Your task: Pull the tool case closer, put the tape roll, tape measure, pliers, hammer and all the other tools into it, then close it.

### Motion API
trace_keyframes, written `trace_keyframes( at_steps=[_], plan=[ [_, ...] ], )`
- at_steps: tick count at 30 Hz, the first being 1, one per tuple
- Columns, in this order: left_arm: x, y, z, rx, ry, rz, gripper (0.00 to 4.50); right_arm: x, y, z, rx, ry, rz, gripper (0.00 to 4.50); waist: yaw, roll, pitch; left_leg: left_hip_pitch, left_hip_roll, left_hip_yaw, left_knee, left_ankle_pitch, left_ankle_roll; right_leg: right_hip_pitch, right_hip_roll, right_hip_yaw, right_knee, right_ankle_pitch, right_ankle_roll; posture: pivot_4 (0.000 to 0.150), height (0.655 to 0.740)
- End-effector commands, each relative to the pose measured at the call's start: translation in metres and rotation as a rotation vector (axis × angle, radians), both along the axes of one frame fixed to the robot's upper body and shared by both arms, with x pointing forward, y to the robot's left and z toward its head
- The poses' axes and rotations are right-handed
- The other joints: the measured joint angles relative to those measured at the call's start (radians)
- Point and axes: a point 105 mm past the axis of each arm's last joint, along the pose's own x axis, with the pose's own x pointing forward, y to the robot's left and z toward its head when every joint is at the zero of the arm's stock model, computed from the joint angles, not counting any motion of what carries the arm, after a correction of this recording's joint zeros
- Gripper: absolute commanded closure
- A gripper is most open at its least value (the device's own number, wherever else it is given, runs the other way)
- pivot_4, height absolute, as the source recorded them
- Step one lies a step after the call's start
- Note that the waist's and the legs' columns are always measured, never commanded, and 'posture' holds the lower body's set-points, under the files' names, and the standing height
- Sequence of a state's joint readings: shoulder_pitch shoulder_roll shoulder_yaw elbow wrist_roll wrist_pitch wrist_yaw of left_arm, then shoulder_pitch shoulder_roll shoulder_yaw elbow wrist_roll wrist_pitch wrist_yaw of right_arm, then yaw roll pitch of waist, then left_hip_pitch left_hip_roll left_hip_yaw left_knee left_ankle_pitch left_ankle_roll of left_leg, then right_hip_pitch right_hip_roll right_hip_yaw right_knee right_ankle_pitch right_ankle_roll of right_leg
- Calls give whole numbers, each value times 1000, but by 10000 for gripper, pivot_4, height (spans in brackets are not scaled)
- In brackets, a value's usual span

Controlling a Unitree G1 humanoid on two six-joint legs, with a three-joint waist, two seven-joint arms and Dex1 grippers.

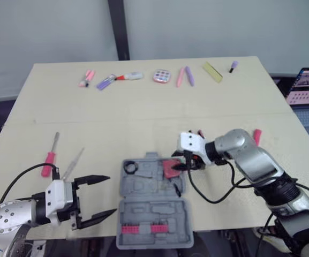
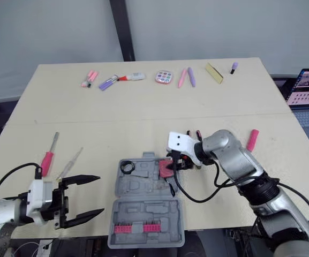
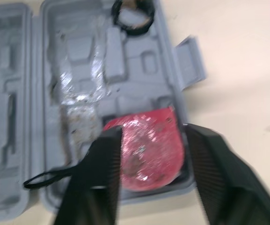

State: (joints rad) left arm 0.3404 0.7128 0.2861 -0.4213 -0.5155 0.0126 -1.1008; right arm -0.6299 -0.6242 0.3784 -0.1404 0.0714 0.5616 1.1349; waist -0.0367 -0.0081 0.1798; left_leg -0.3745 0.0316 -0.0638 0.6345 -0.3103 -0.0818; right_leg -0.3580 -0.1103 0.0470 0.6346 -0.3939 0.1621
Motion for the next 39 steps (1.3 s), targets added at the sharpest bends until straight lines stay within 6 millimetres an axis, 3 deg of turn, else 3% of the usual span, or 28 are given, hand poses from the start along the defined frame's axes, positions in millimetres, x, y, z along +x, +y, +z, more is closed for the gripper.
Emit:
trace_keyframes(
  at_steps=[1,7,14,26,39],
  plan=[
    [-2,-3,5,-14,-20,-17,0,5,-1,7,76,-48,-8,27744,1,0,0,0,0,0,0,0,0,0,0,0,0,0,0,1500,7400],
    [-1,-3,6,-8,-24,-17,0,-3,-13,-8,194,7,31,27744,6,0,0,0,0,0,1,0,0,2,0,0,-1,0,0,1500,7400],
    [-1,-2,7,-5,-25,-19,0,3,-24,-28,218,36,4,27744,5,0,0,0,0,0,1,0,0,2,0,0,0,0,0,1500,7400],
    [-2,-2,7,3,-26,-15,0,6,-23,-44,241,56,-17,27744,4,0,0,0,0,0,2,0,0,2,0,0,0,0,0,1500,7400],
    [-1,-3,7,7,-29,-14,0,6,-24,-75,232,118,-73,27744,3,-1,0,3,0,0,2,0,0,5,0,0,-1,0,0,1500,7400]
  ],
)
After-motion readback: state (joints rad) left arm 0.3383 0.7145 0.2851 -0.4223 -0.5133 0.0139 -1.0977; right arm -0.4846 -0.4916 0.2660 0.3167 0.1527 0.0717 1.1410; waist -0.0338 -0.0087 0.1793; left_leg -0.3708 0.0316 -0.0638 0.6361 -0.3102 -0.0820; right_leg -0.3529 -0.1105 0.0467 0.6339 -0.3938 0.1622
